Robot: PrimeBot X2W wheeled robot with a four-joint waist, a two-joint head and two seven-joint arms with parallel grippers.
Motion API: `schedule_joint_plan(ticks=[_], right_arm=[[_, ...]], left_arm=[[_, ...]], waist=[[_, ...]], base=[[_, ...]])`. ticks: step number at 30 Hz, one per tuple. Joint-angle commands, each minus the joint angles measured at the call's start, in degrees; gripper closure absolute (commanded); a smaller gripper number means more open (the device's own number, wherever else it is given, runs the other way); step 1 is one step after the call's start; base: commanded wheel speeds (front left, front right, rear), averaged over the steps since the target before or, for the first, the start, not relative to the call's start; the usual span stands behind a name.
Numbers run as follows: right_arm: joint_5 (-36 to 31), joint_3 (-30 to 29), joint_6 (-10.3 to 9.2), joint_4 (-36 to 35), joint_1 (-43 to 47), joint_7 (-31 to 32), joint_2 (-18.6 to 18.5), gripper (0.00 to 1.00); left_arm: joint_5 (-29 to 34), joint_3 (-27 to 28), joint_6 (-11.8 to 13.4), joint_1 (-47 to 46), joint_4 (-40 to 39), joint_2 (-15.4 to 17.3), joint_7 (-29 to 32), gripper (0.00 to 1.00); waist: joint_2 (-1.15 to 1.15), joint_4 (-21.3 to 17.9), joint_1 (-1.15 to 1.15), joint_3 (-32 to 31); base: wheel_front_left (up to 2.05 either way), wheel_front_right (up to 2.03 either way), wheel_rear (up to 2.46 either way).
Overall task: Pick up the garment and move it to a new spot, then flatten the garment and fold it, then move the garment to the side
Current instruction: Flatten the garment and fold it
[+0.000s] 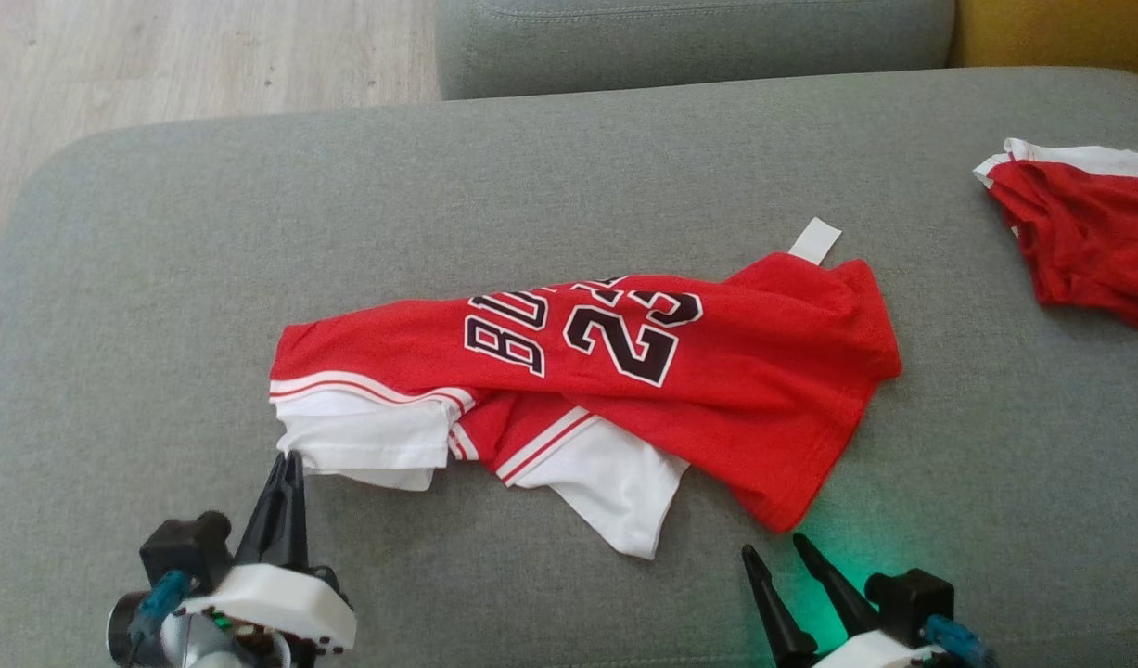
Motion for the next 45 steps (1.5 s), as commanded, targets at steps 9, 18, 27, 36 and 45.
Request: schedule_joint_plan(ticks=[9, 18, 27, 36, 45], right_arm=[[-1.0, 0.0, -0.05, 2.1, -4.0, -0.6, 0.5, 0.11], [-2.1, 0.3, -0.05, 2.7, -5.2, -0.6, 1.2, 1.0], [-2.0, -0.8, -0.05, -4.0, -4.1, -0.6, -0.7, 1.0], [-3.7, -4.9, -0.05, -15.4, -0.6, -0.6, -5.7, 1.0], [1.1, -11.2, -0.05, -30.1, -2.8, -0.6, -11.5, 1.0]], left_arm=[[1.6, 1.8, -1.0, -2.0, -1.9, 0.4, -0.4, 1.0], [1.9, 2.1, -1.3, -2.3, -1.9, 0.4, -0.4, 1.0], [1.8, 4.5, -1.5, -2.5, -5.7, 0.5, -0.4, 1.0], [2.2, 6.6, -2.8, -3.1, -10.4, 2.1, -0.4, 1.0], [-3.3, 5.7, -4.1, -10.7, -19.6, 4.6, 0.4, 1.0]], waist=[[0.0, 0.6, 0.0, 0.1], [0.0, 0.4, 0.0, 0.1], [0.0, 0.2, 0.0, -1.8], [0.0, -0.5, 0.0, -5.6], [0.0, -0.8, 0.0, -8.0]], base=[[0.0, 0.0, 0.0], [0.0, 0.0, 0.0], [0.0, 0.0, 0.0], [0.0, 0.0, 0.0], [0.0, 0.0, 0.0]])
